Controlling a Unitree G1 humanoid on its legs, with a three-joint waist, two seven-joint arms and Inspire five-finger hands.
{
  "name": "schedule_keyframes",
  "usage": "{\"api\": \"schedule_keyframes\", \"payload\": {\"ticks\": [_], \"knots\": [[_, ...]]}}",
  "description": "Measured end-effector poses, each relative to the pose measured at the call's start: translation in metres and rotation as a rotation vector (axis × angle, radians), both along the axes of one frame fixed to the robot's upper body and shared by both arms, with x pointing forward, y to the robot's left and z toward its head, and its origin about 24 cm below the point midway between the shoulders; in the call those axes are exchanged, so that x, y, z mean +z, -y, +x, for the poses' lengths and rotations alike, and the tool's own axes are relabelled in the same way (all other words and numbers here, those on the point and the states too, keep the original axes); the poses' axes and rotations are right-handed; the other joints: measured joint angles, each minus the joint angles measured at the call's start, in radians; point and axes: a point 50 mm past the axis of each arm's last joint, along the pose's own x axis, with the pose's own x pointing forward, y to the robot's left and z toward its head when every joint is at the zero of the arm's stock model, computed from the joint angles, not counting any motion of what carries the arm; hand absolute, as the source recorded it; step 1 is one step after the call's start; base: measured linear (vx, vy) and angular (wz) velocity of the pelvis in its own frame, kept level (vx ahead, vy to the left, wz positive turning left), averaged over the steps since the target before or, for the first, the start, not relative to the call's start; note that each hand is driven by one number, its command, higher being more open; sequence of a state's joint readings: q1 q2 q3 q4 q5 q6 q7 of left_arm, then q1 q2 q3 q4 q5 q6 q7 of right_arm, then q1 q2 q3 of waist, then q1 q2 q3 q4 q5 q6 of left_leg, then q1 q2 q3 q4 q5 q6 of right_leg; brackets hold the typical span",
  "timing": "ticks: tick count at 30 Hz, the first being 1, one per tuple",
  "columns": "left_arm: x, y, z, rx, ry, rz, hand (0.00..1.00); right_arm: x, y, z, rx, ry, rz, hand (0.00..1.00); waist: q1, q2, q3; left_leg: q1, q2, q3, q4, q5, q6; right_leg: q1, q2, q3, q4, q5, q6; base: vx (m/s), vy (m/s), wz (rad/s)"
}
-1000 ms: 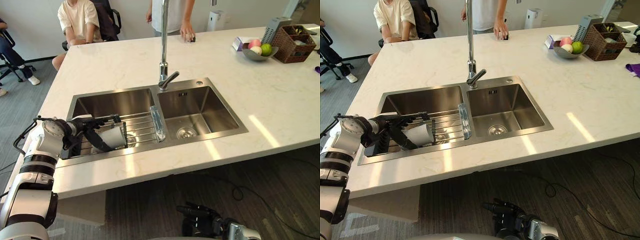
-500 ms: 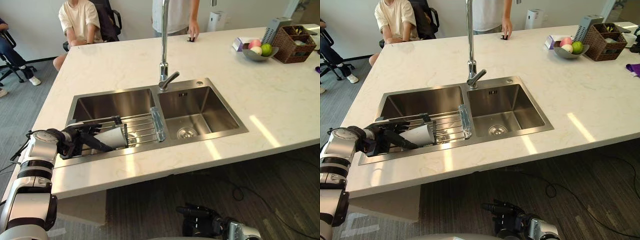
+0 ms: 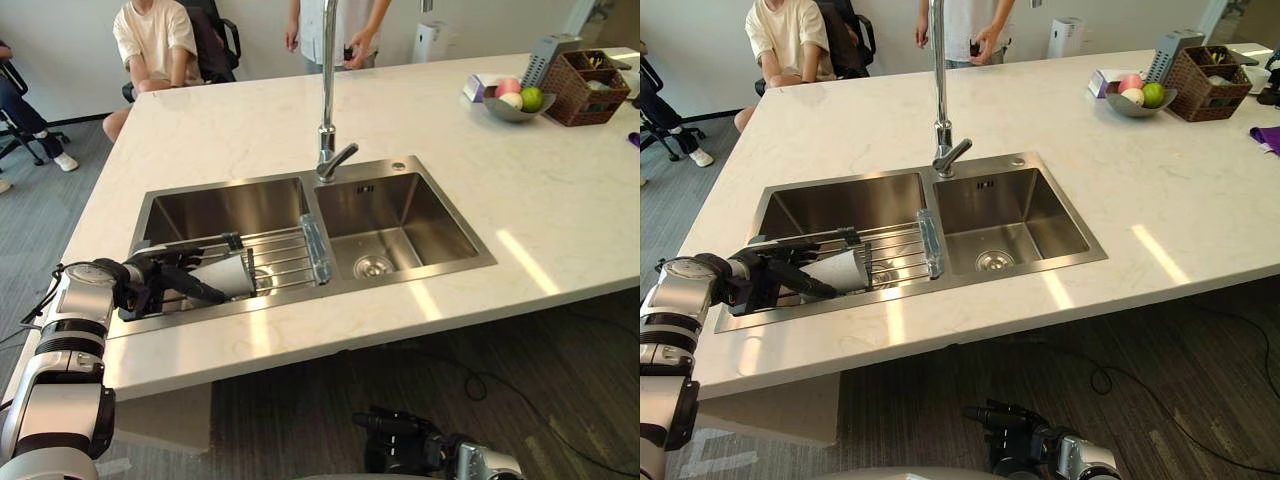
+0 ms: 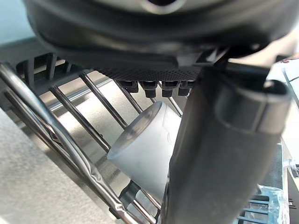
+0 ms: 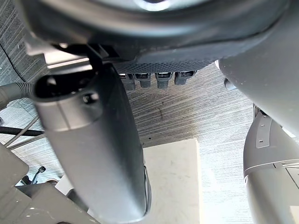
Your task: Walk over to the sink, pick up the cup, carry it to the dishwasher, place the cup inside the dishwasher, then close the dishwasher door
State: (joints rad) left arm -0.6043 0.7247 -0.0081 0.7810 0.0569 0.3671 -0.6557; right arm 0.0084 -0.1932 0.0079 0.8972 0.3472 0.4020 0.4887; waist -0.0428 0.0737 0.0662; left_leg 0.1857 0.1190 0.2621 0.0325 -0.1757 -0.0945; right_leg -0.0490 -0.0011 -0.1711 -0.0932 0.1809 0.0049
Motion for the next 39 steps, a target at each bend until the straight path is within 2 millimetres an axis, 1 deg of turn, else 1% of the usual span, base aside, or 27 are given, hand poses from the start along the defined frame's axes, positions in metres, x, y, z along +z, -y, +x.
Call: {"api": "schedule_keyframes", "payload": {"ticks": [6, 9, 11, 14, 16, 18, 21, 26, 27, 29, 34, 39], "knots": [[-0.003, 0.007, 0.003, -0.004, 0.011, 0.043, 1.0, 0.0, 0.0, 0.0, -0.001, 0.001, 0.002, 1.0, 0.0, 0.001, 0.002, -0.002, 0.001, -0.001, 0.0, -0.002, -0.003, 0.0, 0.0, -0.001, 0.0, -0.002, 0.003, 0.0, 0.0, 0.0], [-0.004, 0.012, 0.005, -0.039, 0.022, 0.12, 1.0, 0.0, -0.001, 0.0, -0.001, 0.0, 0.004, 1.0, 0.001, 0.001, 0.002, -0.003, 0.001, -0.002, 0.0, -0.002, -0.003, 0.0, 0.0, -0.002, 0.0, -0.003, 0.003, 0.0, 0.0, 0.0], [-0.001, 0.013, 0.007, -0.066, 0.032, 0.194, 1.0, 0.001, -0.001, 0.001, -0.004, 0.001, 0.006, 1.0, 0.001, 0.002, 0.004, -0.004, 0.001, -0.002, 0.0, -0.002, -0.003, -0.002, 0.0, -0.002, 0.0, -0.003, 0.003, 0.0, 0.0, 0.0], [0.006, 0.021, 0.012, -0.151, 0.043, 0.353, 1.0, 0.001, 0.0, 0.001, -0.011, 0.004, 0.011, 1.0, 0.001, 0.006, 0.006, -0.009, 0.002, -0.002, -0.002, -0.002, -0.003, -0.006, 0.002, -0.002, 0.0, -0.003, 0.003, 0.0, 0.0, 0.0], [0.009, 0.025, 0.013, -0.196, 0.048, 0.427, 1.0, 0.002, 0.0, 0.002, -0.012, 0.006, 0.011, 1.0, 0.0, 0.008, 0.009, -0.009, 0.003, -0.001, -0.002, -0.001, -0.001, -0.007, 0.003, -0.002, 0.0, -0.003, 0.001, 0.0, 0.0, 0.0], [0.013, 0.035, 0.017, -0.282, 0.068, 0.516, 1.0, 0.002, 0.0, 0.002, -0.006, 0.01, 0.01, 1.0, 0.0, 0.009, 0.01, -0.009, 0.006, 0.001, -0.002, 0.0, -0.001, -0.01, 0.005, -0.002, 0.0, -0.003, -0.002, 0.0, 0.0, -0.02], [0.013, 0.047, 0.019, -0.366, 0.079, 0.584, 1.0, 0.003, -0.001, 0.004, -0.001, 0.018, 0.011, 1.0, -0.002, 0.01, 0.014, -0.008, 0.008, 0.012, -0.007, -0.002, -0.003, -0.016, 0.01, 0.005, 0.0, -0.004, -0.002, 0.0, 0.0, -0.09], [0.017, 0.049, 0.017, -0.413, 0.102, 0.637, 1.0, 0.003, -0.002, 0.005, 0.027, 0.019, 0.002, 1.0, 0.001, 0.01, 0.015, -0.006, 0.009, 0.014, -0.007, -0.004, -0.006, -0.014, 0.01, 0.001, 0.0, -0.007, -0.001, 0.0, 0.0, 0.02], [0.016, 0.049, 0.016, -0.415, 0.098, 0.638, 0.0, 0.003, -0.002, 0.005, 0.027, 0.019, 0.001, 1.0, 0.0, 0.009, 0.015, -0.005, 0.008, 0.016, -0.007, -0.004, -0.006, -0.013, 0.009, 0.002, 0.0, -0.007, 0.0, 0.0, 0.0, 0.0], [0.015, 0.05, 0.016, -0.419, 0.096, 0.647, 0.0, 0.003, -0.002, 0.005, 0.027, 0.019, -0.001, 1.0, 0.0, 0.008, 0.016, -0.003, 0.009, 0.018, -0.007, -0.004, -0.006, -0.01, 0.009, 0.002, 0.0, -0.008, 0.001, 0.0, 0.0, 0.0], [0.02, 0.059, 0.018, -0.44, 0.142, 0.678, 0.0, 0.004, -0.003, 0.006, 0.031, 0.02, -0.003, 1.0, -0.003, 0.007, 0.017, -0.001, 0.01, 0.021, -0.007, -0.004, -0.006, -0.009, 0.011, 0.004, 0.0, -0.008, 0.001, 0.0, 0.0, 0.0], [0.016, 0.058, 0.017, -0.413, 0.169, 0.672, 0.0, 0.004, -0.003, 0.006, 0.031, 0.015, -0.004, 1.0, -0.003, 0.007, 0.017, 0.0, 0.012, 0.022, -0.007, -0.004, -0.007, -0.007, 0.012, 0.004, 0.0, -0.009, 0.001, 0.0, 0.0, 0.0]]}}
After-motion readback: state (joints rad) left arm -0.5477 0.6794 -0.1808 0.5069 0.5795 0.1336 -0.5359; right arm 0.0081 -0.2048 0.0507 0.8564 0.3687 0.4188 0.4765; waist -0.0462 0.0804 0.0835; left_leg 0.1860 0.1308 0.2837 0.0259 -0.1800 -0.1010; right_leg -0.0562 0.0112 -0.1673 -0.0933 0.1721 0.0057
